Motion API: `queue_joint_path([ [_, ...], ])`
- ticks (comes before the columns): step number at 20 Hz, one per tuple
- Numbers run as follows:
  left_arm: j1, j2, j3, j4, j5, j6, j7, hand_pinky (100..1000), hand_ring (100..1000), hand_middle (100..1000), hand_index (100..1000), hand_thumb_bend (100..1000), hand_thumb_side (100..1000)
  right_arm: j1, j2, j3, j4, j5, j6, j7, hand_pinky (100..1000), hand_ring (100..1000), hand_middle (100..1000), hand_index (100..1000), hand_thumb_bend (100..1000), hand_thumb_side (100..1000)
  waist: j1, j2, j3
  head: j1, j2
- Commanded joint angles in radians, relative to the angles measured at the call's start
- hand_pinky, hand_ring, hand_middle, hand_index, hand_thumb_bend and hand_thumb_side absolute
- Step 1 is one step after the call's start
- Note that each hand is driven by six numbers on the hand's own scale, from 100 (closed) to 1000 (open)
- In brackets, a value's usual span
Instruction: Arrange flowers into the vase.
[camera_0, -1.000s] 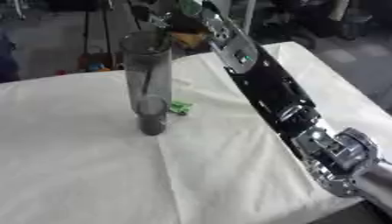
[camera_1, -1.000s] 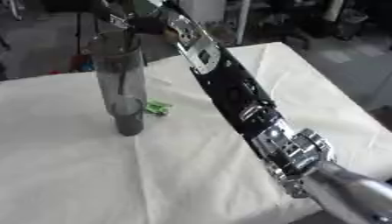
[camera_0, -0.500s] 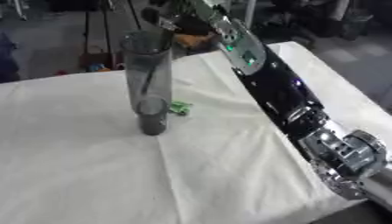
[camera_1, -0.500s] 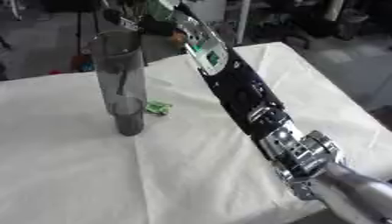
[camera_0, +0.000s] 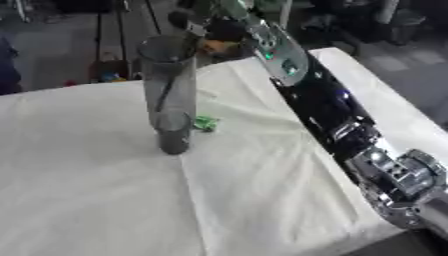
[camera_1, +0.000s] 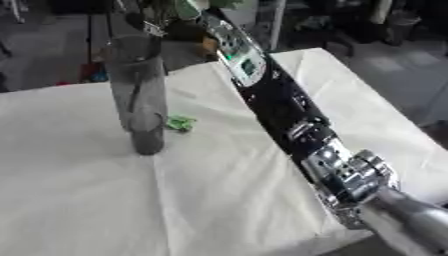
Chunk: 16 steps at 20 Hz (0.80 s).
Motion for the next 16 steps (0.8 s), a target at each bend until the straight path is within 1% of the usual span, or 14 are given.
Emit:
queue_joint_path([
  [1, -0.008, 0.021, 0.009, -0.010, 0.002, -0.001, 0.002, 792, 1000, 905, 900, 800, 1000, -0.014, -0.036, -0.010, -0.019, -0.006, -0.001, 0.004, 902, 768, 711, 711, 665, 741, 0.002, -0.012, -0.001, 0.004, -0.008],
  [13, -0.006, 0.023, 0.011, -0.010, 0.003, -0.002, 0.003, 793, 1000, 905, 900, 800, 1000, -0.002, -0.049, -0.010, -0.018, -0.005, -0.005, 0.010, 903, 770, 713, 715, 674, 741, 0.002, -0.011, -0.006, 0.007, -0.008],
  [15, -0.006, 0.022, 0.011, -0.009, 0.003, -0.002, 0.002, 793, 1000, 905, 900, 800, 1000, -0.001, -0.050, -0.009, -0.019, -0.006, -0.006, 0.013, 907, 775, 717, 720, 696, 755, 0.001, -0.011, -0.006, 0.007, -0.008],
  [16, -0.006, 0.023, 0.011, -0.009, 0.003, -0.002, 0.002, 793, 1000, 905, 900, 800, 1000, 0.000, -0.050, -0.008, -0.019, -0.007, -0.006, 0.016, 910, 779, 720, 728, 749, 788, 0.001, -0.011, -0.006, 0.007, -0.008],
])
